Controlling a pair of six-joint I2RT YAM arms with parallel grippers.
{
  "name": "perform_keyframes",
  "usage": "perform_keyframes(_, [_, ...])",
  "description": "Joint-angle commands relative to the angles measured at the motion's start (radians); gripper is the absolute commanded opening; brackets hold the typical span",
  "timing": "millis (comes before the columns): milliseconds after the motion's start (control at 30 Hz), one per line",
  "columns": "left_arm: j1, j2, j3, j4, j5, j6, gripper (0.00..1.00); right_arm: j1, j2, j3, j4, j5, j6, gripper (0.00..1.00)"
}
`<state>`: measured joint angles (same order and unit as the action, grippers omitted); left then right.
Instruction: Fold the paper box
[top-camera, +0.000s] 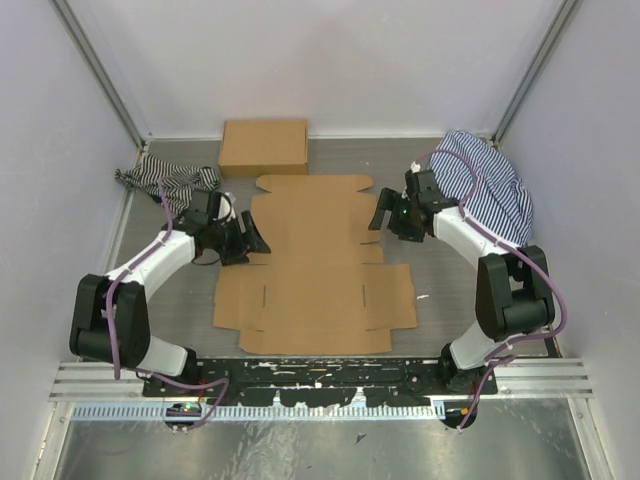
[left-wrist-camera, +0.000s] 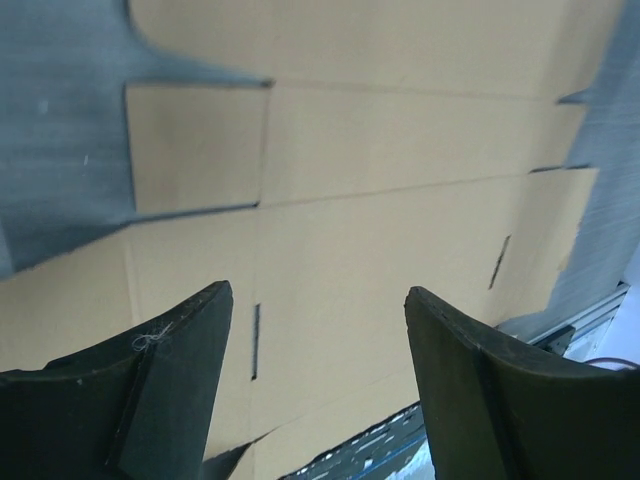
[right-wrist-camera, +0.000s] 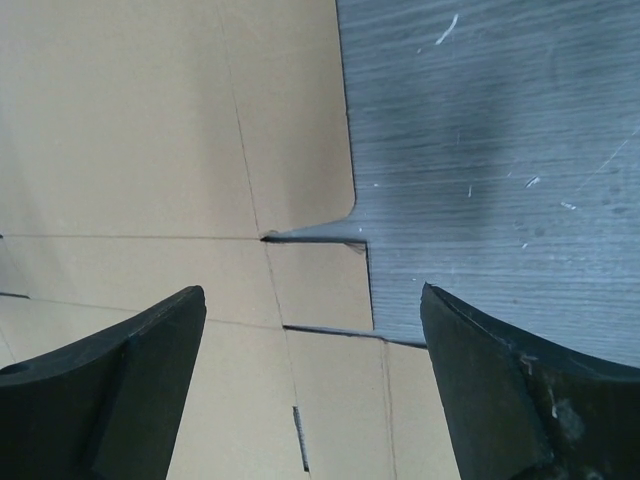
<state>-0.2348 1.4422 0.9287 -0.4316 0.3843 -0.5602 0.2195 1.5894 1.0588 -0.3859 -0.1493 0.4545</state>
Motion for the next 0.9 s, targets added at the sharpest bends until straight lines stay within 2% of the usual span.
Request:
perform_keyframes(0, [-0.01,-0.026,-0.088,0.136,0.05,-0.064,0.76,0.038,0.006,-0.008,0.018,0.017,-0.016,0.93])
perform_keyframes(233, [-0.156,-0.05,-0.082,0.142,-0.036,-0.061,0.76,0.092,0.03,-0.015,-0.007,0.065,0.002,0.88])
perform_keyframes(400, [-0.241,-0.056,-0.095,0.105,-0.111,-0.047,0.75,0.128,-0.051,-0.061,-0.048,0.119,0.022,0.89])
perform_keyframes(600, [-0.248,0.011,-0.096,0.14,-0.109,-0.067,0.75,0.128,0.018,-0.005,-0.079,0.151,0.03,0.89])
perform_keyframes(867, [-0.25,0.076,-0.094,0.144,-0.14,-0.061,0.75,0.128,0.082,-0.012,-0.011,0.07,0.044,0.89])
